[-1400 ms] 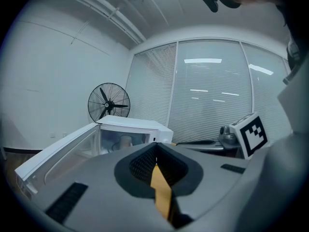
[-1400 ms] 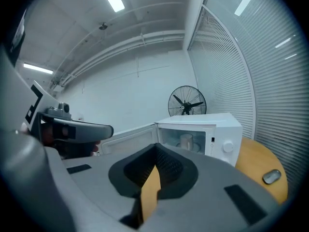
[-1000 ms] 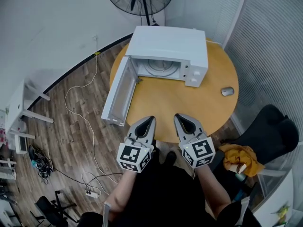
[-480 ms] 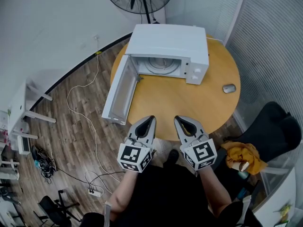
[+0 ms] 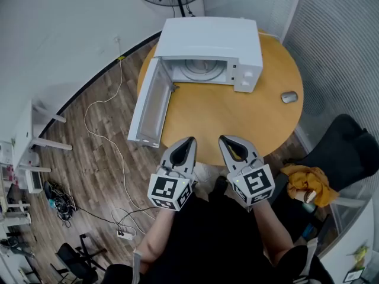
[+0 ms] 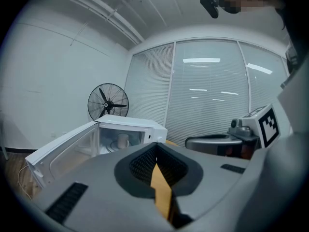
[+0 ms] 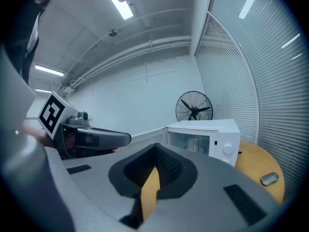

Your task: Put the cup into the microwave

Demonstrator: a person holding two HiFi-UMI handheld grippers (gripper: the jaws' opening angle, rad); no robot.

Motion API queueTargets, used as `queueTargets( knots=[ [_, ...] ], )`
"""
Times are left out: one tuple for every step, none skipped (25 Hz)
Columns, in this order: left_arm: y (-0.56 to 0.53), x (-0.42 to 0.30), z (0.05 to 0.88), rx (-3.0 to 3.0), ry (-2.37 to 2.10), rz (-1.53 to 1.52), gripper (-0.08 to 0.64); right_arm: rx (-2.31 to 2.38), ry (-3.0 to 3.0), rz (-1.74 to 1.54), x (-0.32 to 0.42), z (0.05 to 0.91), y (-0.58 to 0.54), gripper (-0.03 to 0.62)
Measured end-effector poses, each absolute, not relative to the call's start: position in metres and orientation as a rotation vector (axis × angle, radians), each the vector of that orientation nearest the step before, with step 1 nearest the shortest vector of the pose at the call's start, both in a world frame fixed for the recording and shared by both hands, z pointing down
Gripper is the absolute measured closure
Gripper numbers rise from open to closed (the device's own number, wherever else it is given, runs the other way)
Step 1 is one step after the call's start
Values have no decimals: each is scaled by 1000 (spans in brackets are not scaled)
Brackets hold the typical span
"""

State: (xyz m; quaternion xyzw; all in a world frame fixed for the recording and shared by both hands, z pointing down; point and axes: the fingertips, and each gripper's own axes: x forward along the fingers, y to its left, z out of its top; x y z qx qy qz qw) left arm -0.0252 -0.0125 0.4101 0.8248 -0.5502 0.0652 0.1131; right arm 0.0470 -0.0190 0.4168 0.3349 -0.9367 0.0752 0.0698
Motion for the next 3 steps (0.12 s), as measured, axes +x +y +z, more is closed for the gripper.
queueTargets(
  knots=[
    [-12, -25, 410, 2419, -1613, 192, 566, 1008, -2817, 230, 47, 417, -19, 584],
    [-12, -25, 410, 2419, -1612, 192, 566, 1009, -2816, 233, 47, 417, -18, 584],
    [-12, -25, 410, 2420, -1611, 193, 566, 1010, -2814, 235, 48, 417, -18, 584]
  ],
)
